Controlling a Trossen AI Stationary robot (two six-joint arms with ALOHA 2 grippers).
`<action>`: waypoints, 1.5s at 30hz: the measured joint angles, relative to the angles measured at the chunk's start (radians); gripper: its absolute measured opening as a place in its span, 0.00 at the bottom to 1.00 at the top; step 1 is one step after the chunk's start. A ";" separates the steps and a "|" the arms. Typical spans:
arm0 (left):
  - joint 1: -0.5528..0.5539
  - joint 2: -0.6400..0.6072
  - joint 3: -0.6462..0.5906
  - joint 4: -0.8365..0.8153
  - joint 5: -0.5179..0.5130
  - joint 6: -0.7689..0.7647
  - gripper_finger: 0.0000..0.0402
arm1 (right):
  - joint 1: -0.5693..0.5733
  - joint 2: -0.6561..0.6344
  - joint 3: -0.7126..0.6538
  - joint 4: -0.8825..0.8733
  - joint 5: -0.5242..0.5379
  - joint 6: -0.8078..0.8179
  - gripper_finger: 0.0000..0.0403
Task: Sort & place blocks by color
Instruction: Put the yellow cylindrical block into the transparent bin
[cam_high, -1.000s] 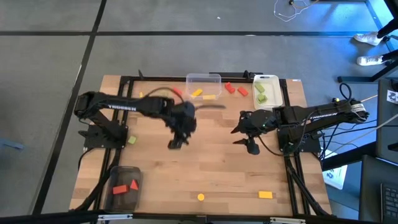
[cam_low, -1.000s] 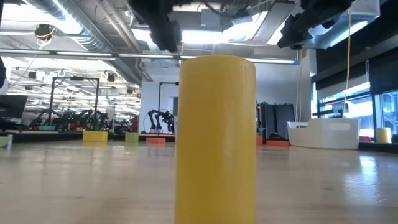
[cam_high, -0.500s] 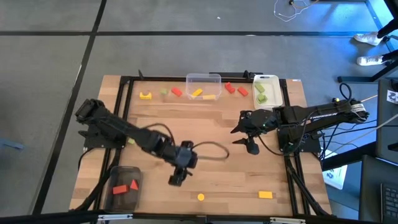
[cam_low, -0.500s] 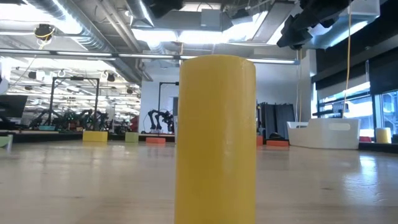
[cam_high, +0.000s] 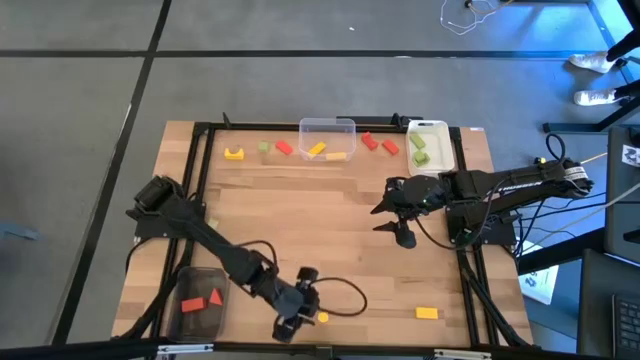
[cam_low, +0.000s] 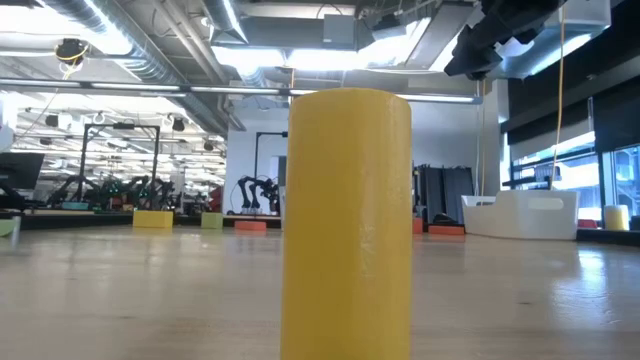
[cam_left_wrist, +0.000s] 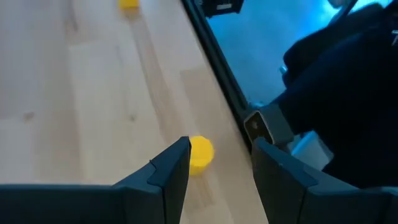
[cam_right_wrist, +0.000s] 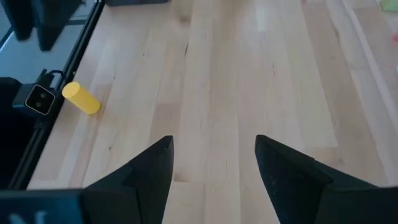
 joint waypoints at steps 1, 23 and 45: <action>-0.004 0.012 -0.001 0.006 -0.004 0.000 0.40 | 0.000 0.000 0.000 0.002 0.000 0.004 0.56; 0.046 0.117 -0.002 0.073 0.035 -0.013 0.40 | 0.000 0.000 0.000 0.002 0.001 0.015 0.56; 0.047 0.157 -0.001 0.088 0.078 -0.099 0.40 | 0.000 0.000 0.000 -0.001 0.002 0.015 0.56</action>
